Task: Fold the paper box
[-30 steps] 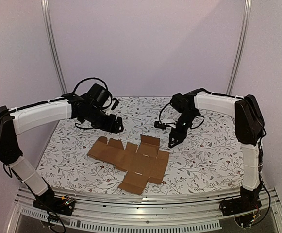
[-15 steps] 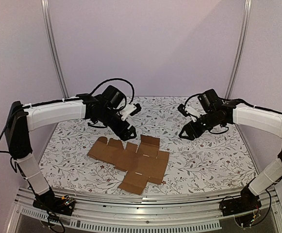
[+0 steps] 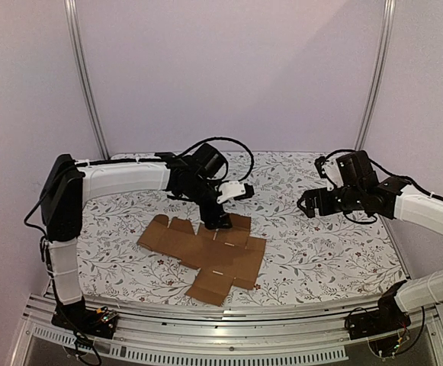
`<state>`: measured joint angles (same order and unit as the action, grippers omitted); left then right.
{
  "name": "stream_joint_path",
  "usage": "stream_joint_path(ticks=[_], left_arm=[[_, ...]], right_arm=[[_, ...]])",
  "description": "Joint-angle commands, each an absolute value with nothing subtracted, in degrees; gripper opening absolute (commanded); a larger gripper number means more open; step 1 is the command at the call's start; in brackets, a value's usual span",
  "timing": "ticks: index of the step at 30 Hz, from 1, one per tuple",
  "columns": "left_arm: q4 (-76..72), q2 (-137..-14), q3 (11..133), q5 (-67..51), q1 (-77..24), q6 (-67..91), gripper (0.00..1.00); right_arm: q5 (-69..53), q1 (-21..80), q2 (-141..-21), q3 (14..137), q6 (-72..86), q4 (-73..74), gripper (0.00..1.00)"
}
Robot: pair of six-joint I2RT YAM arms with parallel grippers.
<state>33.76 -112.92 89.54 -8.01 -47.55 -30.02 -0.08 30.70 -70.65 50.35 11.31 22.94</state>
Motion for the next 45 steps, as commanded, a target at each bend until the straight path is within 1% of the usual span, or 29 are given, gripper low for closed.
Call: stream_joint_path(ticks=[1,4,9,14,17,22,25,27,28,33,39,41,45], left_arm=[[36.21,-118.18,93.99,-6.15,-48.49,-36.09,0.86],[37.64,-121.68,97.43,-4.16,-48.51,-37.15,0.81],[39.42,-126.06,103.15,-3.72,-48.52,-37.07,0.73],[41.73,-128.89,106.52,-3.86,-48.52,-37.13,0.59],[43.58,-130.32,107.78,-3.87,-48.52,-37.2,0.46],[45.28,-131.33,108.46,-4.24,-48.52,-36.87,0.21],[45.52,-131.35,108.41,-4.0,-48.52,-36.82,0.11],[45.59,-131.19,108.46,-3.75,-48.5,-36.63,0.02],[45.61,-131.12,108.46,-3.45,-48.44,-36.46,0.0],[45.54,-130.52,108.09,-2.04,-47.96,-34.48,0.0],[41.82,-125.43,104.2,-3.3,-45.92,-27.98,0.0],[40.14,-123.26,101.95,-4.8,-44.8,-24.77,0.0],[32.5,-117.75,93.59,-9.92,-42.58,-17.79,0.0]], right_arm=[[4.42,30.46,-67.8,48.86,15.47,24.36,0.99],[0.83,30.48,-64.82,46.85,16.18,22.76,0.99],[-1.27,30.43,-62.09,45.3,16.99,21.79,0.99],[-0.43,30.42,-62.27,45.53,17.34,22.55,0.99],[-0.29,30.45,-62.89,45.77,17.53,22.36,0.99],[-0.46,30.44,-64.19,45.88,17.58,22.24,0.99],[-1.09,30.43,-64.8,45.88,17.49,22.16,0.99],[-1.1,30.56,-65.28,46.01,17.42,21.91,0.99],[-0.76,30.45,-65.45,46.09,17.41,21.81,0.99],[1.26,30.41,-67.85,47.46,16.93,21.28,0.99],[1.75,29.55,-73.25,51.25,16.44,21.98,0.99],[-2.57,28.66,-75.28,52.56,16.63,21.39,0.99],[-8.61,28.4,-79.79,56.8,15.82,20.95,0.99]])
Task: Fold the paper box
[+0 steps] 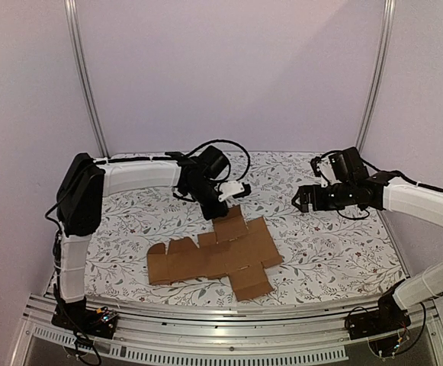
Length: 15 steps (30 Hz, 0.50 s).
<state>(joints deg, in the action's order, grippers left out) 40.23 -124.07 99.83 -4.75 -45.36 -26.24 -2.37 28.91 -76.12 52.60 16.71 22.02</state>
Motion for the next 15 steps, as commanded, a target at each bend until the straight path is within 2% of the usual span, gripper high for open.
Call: stream_joint_path(ticks=[1,10,15], left_arm=[[30.75,-116.64,91.79,-10.77,-42.09,-15.83,0.0],[15.4,-107.72,75.42,-14.13,-39.72,-3.85,0.0],[3.7,-102.08,64.4,-14.44,-38.95,3.79,0.0]], right_arm=[[-10.43,28.46,-80.92,57.76,15.45,20.92,0.99],[-21.49,26.98,-91.28,66.56,11.62,22.75,0.98],[-26.1,26.46,-95.79,69.67,9.52,23.72,0.94]])
